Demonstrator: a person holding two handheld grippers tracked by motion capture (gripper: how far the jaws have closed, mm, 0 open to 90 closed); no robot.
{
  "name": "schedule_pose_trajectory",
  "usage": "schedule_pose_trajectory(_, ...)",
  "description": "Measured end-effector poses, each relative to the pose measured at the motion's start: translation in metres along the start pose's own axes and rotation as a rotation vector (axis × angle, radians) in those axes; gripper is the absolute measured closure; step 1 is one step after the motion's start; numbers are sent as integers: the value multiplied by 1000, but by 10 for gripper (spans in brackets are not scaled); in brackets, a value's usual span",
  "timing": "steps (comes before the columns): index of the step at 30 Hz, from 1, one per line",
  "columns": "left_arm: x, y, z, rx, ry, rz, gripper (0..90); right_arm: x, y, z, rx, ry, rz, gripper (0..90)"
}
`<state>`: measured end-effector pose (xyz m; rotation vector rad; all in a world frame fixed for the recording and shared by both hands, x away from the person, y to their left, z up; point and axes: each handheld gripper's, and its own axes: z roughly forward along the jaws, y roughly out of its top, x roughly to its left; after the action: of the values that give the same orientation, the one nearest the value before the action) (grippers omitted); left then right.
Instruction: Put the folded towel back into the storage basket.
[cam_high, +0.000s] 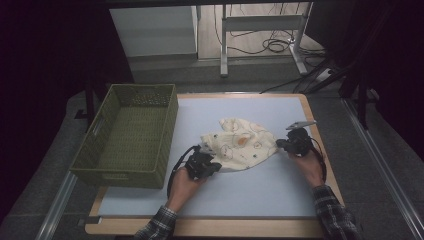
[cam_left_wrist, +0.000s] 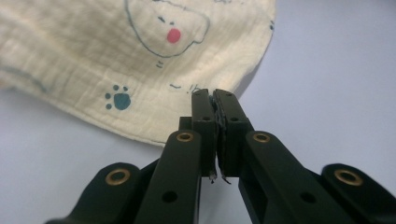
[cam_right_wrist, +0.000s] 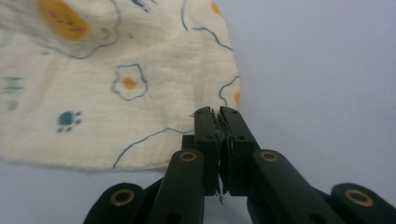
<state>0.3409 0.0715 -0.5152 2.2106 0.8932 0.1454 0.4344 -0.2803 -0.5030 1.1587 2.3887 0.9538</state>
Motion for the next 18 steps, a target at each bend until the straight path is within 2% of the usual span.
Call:
schedule_pose_trajectory(3, 0, -12, -11, -4, 5, -15, 877, 11, -14, -22, -18, 40, -4, 862)
schedule_pose_trajectory(4, 0, -16, -14, -3, 4, -19, 877, 11, -14, -22, -18, 40, -4, 862)
schedule_pose_trajectory(8, -1, -30, -23, -11, -15, -35, 877, 24, -33, -36, -19, 78, -16, 860)
schedule_pose_trajectory(18, -24, -65, -41, 17, -71, -32, 871, 63, -81, -64, -24, 138, -57, 857)
